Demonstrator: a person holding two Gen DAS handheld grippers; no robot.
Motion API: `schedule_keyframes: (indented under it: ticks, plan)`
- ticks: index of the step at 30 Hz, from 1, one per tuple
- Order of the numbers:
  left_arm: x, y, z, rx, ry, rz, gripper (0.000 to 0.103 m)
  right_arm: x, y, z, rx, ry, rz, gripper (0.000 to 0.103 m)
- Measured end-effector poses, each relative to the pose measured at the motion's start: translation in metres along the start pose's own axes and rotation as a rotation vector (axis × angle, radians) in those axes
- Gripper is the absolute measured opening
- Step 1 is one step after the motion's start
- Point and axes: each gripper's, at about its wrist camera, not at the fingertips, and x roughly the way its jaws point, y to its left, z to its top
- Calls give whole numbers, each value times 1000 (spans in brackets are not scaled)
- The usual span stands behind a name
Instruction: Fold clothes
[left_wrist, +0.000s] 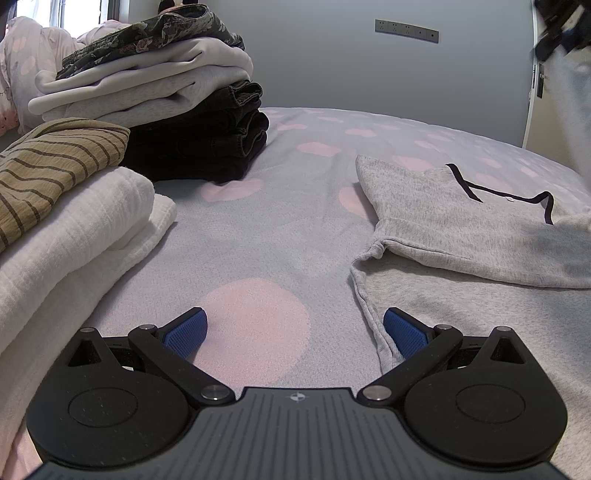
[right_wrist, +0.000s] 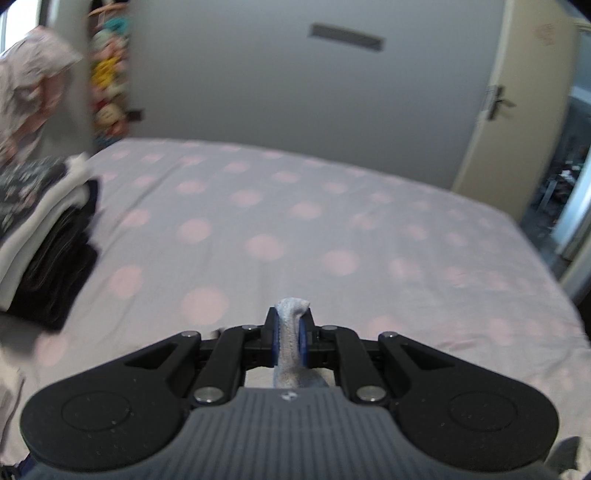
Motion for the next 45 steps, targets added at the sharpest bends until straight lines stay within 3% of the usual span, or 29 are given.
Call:
schedule_keyframes:
  ticks: [8, 10, 15, 22, 28, 33, 38, 41, 45]
  plan:
    - [0, 0, -1, -1, -5, 0, 103, 71, 46, -31, -68, 125, 104, 13]
    - [0, 0, -1, -1, -5, 0, 103, 77, 49, -37, -62, 137, 118, 18]
    - [0, 0, -1, -1, -5, 1, 103, 69, 35, -44, -13, 117, 160, 36]
    - [0, 0, 0, -1, -2, 2, 103, 46, 4, -67, 63, 72, 200, 39]
    - [-1, 0, 0, 0, 0, 2, 103, 22, -19, -131, 106, 56, 198, 39]
    - [0, 0, 0, 0, 1, 2, 103, -12, -51, -201, 179, 24, 149, 39]
    - [-1, 0, 1, 0, 1, 3, 103, -42, -89, -261, 243, -34, 20, 42]
    - [-1, 0, 1, -1, 2, 3, 103, -43, -110, -274, 226, -23, -116, 42]
    - [0, 0, 1, -1, 2, 3, 103, -28, -142, -272, 251, -59, -221, 40]
